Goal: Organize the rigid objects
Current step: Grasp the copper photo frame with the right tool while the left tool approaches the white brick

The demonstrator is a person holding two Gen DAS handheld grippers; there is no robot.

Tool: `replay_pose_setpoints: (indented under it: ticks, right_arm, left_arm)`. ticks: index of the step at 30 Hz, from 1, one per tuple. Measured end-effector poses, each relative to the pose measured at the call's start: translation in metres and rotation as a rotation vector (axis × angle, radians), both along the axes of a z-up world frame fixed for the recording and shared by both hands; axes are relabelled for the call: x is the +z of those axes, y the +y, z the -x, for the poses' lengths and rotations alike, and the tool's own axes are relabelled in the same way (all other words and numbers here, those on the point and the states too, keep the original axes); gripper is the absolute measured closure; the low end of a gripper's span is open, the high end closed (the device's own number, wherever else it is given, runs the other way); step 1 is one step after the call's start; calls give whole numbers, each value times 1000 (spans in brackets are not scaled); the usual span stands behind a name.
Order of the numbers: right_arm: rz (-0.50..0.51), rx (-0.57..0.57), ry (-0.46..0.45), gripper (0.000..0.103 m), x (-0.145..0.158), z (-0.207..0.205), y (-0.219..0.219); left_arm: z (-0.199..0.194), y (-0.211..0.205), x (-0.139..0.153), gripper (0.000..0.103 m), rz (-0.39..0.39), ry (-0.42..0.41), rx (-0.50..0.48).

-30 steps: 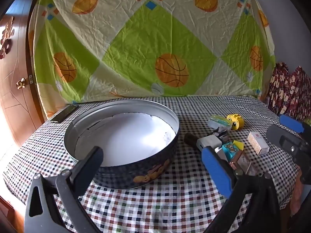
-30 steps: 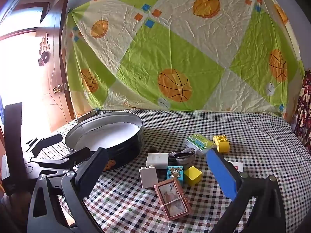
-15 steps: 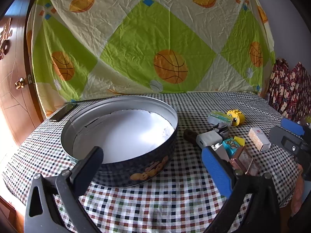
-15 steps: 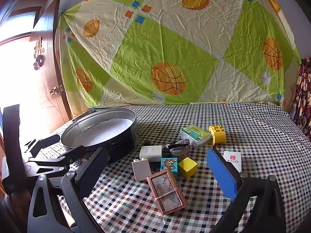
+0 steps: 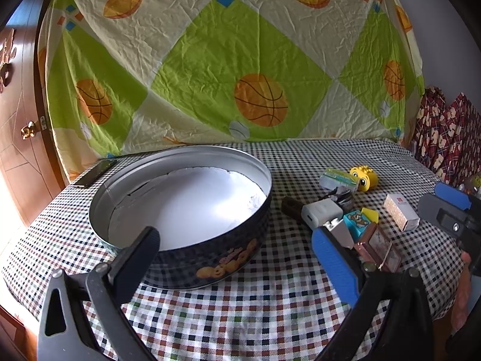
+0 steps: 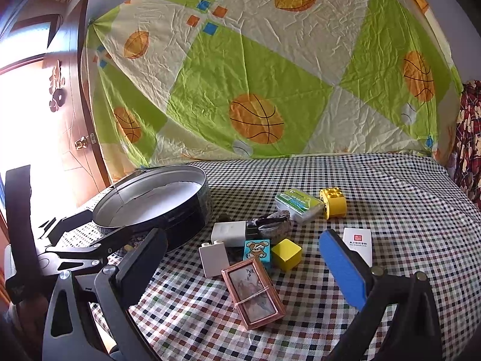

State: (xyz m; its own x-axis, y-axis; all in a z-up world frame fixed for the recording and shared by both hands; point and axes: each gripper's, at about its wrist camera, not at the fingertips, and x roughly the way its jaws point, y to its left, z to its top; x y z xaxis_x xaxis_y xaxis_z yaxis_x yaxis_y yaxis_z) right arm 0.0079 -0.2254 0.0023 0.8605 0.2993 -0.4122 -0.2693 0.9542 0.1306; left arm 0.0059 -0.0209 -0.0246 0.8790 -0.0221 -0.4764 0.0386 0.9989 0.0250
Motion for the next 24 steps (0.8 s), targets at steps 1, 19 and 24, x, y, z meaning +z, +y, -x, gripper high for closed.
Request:
replay_pose_setpoints:
  ticks: [1,19,24]
  right_arm:
    - [1,0,0,1,-1,0,0]
    - [125,18,127,6,-48,-28,6]
    - [151,51,205,26,-59,-39,12]
  left_arm:
    - [-1,-1,-1,0,-1,3,-1]
    - [-15,-12,-29,0,-6,75,-35]
    - [-20,-13,-34,0,2,100,-30]
